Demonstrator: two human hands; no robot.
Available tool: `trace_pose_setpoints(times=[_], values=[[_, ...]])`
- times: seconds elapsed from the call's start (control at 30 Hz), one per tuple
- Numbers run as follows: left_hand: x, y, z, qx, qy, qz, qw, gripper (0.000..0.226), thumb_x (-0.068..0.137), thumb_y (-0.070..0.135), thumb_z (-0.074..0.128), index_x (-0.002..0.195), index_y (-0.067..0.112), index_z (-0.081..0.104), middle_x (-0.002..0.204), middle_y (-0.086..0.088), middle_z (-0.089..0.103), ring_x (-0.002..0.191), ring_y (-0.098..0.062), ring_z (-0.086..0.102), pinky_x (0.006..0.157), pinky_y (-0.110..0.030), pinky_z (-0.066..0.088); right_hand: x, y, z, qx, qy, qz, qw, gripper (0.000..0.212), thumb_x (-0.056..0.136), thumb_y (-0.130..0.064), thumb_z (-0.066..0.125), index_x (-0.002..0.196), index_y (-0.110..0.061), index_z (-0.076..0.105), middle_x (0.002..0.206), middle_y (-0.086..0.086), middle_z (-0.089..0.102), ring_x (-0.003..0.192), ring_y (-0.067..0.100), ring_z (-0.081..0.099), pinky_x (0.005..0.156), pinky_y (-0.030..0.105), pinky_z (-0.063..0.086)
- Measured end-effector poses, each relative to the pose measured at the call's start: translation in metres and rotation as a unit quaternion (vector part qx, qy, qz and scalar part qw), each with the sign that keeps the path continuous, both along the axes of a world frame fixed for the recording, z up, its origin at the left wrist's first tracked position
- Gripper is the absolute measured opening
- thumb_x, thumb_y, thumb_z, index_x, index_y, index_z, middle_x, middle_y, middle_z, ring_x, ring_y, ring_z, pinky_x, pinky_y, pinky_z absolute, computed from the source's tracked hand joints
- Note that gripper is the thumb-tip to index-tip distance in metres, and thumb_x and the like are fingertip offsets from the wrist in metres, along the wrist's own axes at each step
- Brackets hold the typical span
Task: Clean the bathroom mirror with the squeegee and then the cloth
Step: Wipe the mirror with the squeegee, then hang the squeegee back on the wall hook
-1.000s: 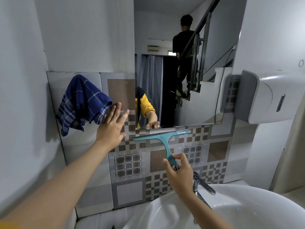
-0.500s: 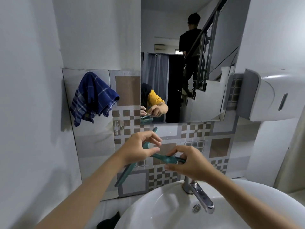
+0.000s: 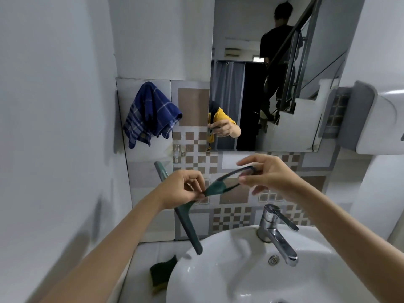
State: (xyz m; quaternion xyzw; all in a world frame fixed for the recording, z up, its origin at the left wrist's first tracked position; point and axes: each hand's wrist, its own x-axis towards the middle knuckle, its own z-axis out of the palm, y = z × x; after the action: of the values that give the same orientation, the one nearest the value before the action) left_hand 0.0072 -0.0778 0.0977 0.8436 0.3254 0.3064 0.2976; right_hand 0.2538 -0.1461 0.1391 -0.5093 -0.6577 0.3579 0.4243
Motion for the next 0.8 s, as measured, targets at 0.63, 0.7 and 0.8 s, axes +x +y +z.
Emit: trace_pose_setpoints(times=[0.63,0.7,0.8], values=[[-0.027,0.049,-0.055,0.053,-0.215,0.199,0.955,0.038,0.080,0.008,0.070,0.110,0.026,0.054,0.095,0.005,0.061,0.079,-0.013,0.063,0.062,-0.018,0.053,-0.116,0.145,-0.019,0.123,0.097,-0.042,0.987,0.046,0.071,-0.002,0.082,0.109,-0.018,0.063,0.082,0.004,0.069,0.078,0.022,0.070,0.078,0.046,0.060],[-0.024,0.057,-0.058,0.060,-0.220,0.212,0.950,0.038,0.080,0.010,0.070,0.110,0.026,0.054,0.095,0.008,0.060,0.082,-0.009,0.061,0.065,-0.020,0.054,-0.119,0.157,-0.020,0.124,0.080,-0.046,0.988,0.046,0.070,-0.003,0.083,0.110,-0.018,0.064,0.078,0.003,0.066,0.076,0.021,0.067,0.080,0.048,0.059],[-0.020,0.067,-0.065,0.044,-0.232,0.227,0.945,0.038,0.079,0.008,0.071,0.107,0.028,0.054,0.096,0.009,0.060,0.085,-0.003,0.060,0.068,-0.024,0.057,-0.122,0.171,-0.026,0.122,0.056,-0.055,0.989,0.047,0.071,-0.003,0.082,0.113,-0.015,0.065,0.075,0.001,0.064,0.076,0.022,0.065,0.081,0.048,0.059]])
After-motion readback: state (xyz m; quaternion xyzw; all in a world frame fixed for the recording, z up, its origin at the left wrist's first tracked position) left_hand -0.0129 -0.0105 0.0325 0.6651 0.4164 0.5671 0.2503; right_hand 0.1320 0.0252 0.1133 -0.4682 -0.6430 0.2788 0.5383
